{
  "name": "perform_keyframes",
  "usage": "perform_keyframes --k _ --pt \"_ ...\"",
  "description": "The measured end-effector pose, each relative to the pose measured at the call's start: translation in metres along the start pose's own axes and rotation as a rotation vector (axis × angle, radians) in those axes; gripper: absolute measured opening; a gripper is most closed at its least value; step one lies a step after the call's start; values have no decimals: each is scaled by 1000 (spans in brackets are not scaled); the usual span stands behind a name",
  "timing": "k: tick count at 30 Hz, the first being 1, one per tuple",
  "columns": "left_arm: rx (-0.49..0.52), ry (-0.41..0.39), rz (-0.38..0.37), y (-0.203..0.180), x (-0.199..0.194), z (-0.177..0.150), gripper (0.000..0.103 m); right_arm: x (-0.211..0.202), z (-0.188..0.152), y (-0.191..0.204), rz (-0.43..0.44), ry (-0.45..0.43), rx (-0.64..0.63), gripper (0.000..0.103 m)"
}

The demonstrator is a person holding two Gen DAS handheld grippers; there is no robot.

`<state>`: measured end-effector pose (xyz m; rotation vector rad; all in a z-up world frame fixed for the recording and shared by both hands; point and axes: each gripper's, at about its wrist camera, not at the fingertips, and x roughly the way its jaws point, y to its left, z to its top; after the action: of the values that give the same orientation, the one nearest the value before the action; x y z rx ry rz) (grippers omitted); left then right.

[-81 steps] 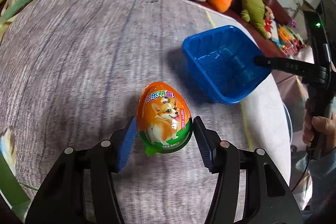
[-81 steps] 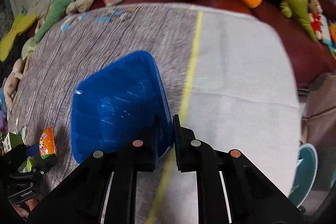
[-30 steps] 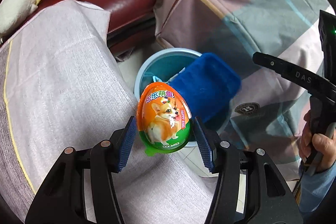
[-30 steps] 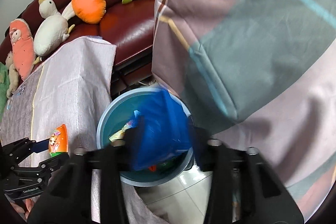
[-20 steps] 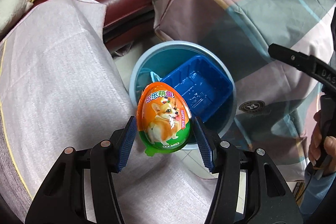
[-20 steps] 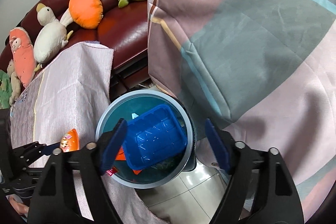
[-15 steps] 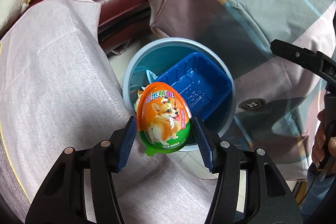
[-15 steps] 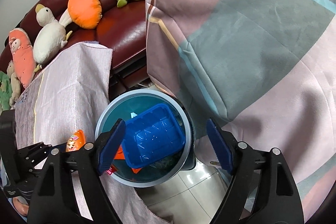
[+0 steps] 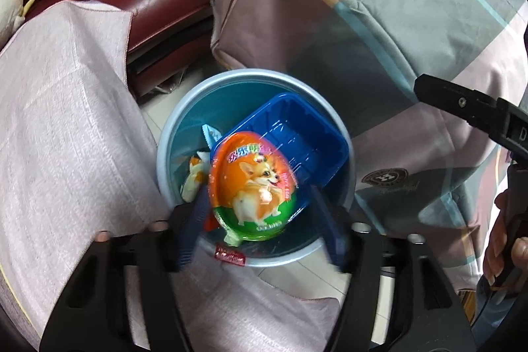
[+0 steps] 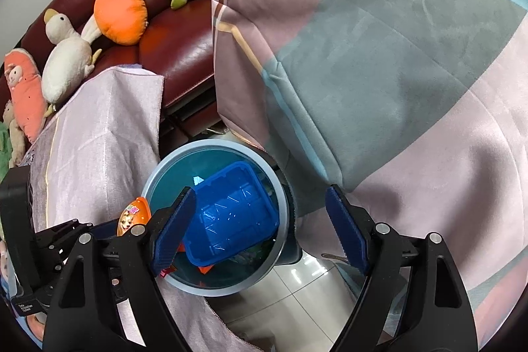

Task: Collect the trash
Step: 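Open the right gripper to drop the blue tray while the left releases the egg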

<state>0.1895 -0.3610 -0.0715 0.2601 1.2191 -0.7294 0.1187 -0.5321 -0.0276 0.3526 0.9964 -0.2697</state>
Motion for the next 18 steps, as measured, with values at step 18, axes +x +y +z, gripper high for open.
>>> perform_keyframes --k 18 --pt "-43 -28 69 17 -28 -11 93 0 -6 27 39 46 -71 94"
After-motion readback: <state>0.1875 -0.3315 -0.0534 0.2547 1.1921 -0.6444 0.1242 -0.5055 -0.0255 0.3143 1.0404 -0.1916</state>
